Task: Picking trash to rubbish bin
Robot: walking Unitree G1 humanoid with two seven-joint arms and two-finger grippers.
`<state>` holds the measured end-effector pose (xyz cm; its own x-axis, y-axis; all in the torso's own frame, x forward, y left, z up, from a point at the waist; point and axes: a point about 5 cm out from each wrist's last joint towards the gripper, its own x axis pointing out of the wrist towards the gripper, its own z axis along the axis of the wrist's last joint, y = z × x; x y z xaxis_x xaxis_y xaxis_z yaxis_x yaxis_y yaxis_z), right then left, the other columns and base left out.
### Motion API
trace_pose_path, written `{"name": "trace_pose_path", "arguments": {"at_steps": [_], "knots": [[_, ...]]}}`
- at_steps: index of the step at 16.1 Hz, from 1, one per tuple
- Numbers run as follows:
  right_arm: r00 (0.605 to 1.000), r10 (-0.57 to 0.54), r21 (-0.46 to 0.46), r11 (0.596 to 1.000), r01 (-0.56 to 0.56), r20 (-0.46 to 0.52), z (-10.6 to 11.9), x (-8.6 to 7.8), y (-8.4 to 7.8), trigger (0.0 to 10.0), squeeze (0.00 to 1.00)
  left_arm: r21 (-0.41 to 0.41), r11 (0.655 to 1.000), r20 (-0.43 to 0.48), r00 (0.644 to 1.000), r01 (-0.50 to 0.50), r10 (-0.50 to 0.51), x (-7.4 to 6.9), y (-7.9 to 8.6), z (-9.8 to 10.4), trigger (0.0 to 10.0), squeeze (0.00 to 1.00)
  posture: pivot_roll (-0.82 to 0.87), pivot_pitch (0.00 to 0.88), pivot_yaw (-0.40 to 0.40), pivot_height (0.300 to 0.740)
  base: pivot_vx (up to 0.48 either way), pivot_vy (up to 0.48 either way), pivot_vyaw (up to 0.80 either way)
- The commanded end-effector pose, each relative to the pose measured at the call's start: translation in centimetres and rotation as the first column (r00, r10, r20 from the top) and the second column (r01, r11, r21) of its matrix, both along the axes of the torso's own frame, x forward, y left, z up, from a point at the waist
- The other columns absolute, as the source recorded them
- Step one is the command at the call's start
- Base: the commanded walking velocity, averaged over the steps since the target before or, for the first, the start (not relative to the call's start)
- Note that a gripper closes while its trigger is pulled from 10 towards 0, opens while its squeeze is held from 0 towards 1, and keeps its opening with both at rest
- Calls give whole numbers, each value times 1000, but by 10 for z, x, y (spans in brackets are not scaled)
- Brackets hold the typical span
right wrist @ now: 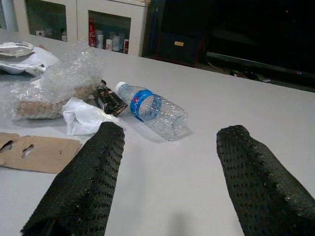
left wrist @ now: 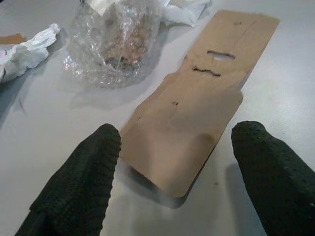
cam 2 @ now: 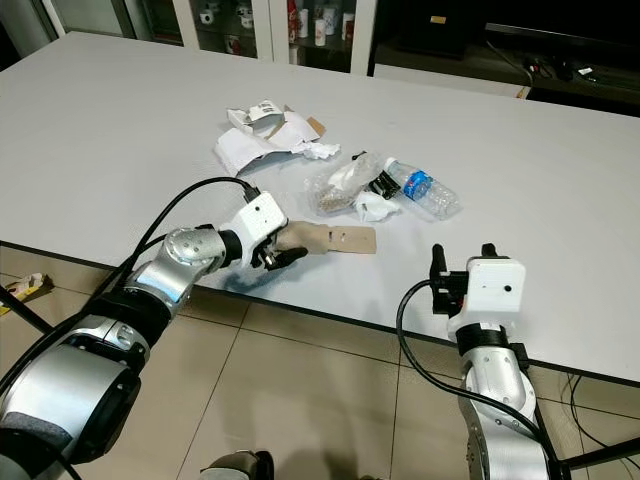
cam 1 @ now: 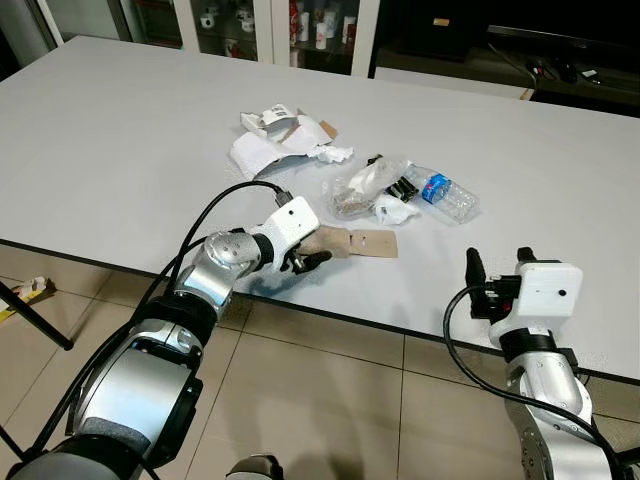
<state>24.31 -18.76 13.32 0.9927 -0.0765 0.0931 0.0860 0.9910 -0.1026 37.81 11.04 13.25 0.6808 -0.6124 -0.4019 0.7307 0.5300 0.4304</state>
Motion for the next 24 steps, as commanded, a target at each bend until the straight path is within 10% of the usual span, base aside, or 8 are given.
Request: {"name": "trace_pose_path", "arguments": {"at_steps": [1, 2, 3, 13, 14, 24], "knots": [[1000, -13, -9, 1000, 13, -7, -2, -2, -3, 10000, 0, 41, 999, 39, 999, 8, -9, 2, -1, 3, 10000, 1000, 144, 82, -23, 740, 0, 0, 0], [1000, -13, -9, 1000, 13, -8, -2, -2, -3, 10000, 0, 75, 997, 84, 996, 4, -10, 3, -1, 4, 10000, 1000, 143, 82, -23, 740, 0, 0, 0], [1000, -11, -8, 1000, 11, -8, -2, -2, -2, 10000, 0, 98, 995, 113, 994, -1, -11, 3, -1, 3, 10000, 0, 143, 82, -23, 740, 0, 0, 0], [1000, -11, -8, 1000, 11, -13, -3, -5, -2, 10000, 0, 157, 987, 194, 981, -43, 12, 2, 1, -4, 10000, 0, 128, 89, -22, 740, 0, 0, 0], [1000, -13, -9, 1000, 13, -13, -3, -5, -2, 10000, 0, 136, 989, 199, 979, -61, 33, 2, 2, -4, 10000, 992, 126, 89, -20, 740, 0, 0, 0], [1000, -12, -5, 1000, 12, -14, -3, -6, -1, 10000, 0, 200, 978, 228, 974, -57, 10, 0, 1, -12, 10000, 1000, 124, 93, -21, 740, 0, 0, 0]]}}
